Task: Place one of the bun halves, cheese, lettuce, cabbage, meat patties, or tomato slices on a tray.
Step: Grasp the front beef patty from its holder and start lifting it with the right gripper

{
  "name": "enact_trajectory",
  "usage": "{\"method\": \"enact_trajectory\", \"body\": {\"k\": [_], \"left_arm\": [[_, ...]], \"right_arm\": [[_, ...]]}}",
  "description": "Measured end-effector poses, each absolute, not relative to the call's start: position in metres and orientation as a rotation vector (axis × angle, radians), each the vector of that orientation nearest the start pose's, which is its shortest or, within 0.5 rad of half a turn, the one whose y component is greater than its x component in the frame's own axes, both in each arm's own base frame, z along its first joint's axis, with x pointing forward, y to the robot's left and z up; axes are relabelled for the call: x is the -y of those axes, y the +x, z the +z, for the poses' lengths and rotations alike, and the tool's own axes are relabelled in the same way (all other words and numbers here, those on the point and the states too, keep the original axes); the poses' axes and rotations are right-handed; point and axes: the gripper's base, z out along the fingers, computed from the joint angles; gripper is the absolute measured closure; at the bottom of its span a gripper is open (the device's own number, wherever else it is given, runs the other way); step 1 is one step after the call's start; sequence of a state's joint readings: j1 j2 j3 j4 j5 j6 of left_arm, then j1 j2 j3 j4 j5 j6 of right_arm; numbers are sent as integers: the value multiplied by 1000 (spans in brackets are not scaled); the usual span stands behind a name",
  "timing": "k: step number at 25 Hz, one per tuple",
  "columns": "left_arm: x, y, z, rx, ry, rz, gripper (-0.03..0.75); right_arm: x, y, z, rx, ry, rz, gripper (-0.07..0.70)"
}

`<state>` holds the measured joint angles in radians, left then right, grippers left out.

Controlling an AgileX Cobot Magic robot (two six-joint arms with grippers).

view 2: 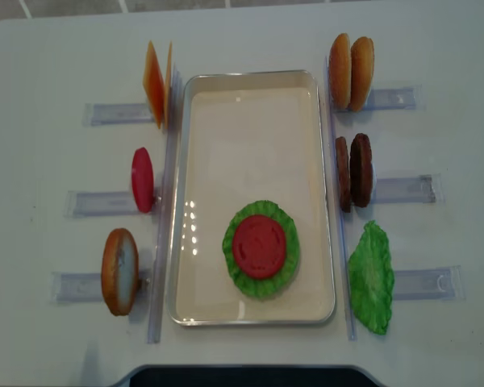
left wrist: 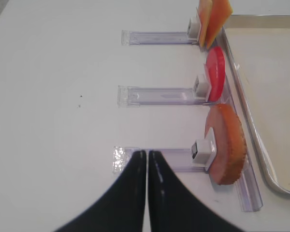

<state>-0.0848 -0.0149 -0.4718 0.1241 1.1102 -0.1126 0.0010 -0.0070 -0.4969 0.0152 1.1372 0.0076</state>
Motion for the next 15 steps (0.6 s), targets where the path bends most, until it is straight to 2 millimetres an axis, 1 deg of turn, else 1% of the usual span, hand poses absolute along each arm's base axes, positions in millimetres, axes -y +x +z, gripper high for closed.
{"method": "enact_trajectory", "body": {"k": [15], "left_arm": [[-11,-6,266,-2100,-38,31,715]], "right_arm": [[-1,-9,270,-2117,6,23,83]]}}
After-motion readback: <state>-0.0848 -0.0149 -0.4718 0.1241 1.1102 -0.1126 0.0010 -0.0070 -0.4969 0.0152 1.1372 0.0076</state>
